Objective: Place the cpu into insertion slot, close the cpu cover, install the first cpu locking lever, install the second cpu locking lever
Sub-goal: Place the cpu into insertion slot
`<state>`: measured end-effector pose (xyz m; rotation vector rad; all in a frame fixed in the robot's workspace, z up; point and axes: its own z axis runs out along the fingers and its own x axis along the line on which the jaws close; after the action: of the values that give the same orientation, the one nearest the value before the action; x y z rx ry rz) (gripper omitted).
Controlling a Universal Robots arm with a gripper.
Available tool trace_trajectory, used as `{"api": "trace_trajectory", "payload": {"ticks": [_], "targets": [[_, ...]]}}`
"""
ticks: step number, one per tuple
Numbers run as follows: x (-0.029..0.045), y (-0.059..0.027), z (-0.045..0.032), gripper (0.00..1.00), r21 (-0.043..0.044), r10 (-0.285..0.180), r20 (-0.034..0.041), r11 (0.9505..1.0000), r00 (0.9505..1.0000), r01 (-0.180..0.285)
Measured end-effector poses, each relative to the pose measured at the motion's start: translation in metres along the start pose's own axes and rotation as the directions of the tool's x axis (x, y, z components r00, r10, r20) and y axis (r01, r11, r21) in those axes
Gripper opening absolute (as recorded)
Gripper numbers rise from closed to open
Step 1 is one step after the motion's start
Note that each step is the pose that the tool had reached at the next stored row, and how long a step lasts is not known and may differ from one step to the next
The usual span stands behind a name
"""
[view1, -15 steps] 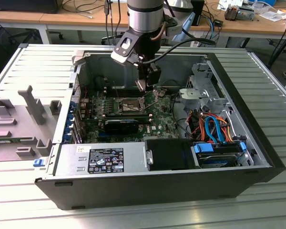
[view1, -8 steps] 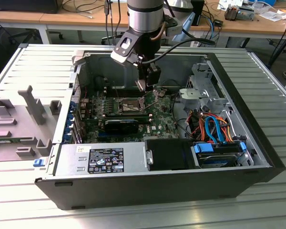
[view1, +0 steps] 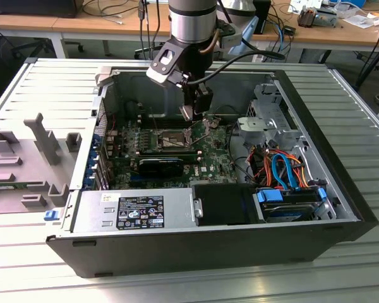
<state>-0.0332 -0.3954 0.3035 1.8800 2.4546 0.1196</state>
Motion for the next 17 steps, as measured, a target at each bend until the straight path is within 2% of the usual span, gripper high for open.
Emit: {"api": "trace_trajectory", "payload": {"ticks": [17], "targets": [[-0.0001, 0.0, 0.0001, 0.54, -0.0003, 0.023, 0.002, 0.9997, 0.9997, -0.023]]}}
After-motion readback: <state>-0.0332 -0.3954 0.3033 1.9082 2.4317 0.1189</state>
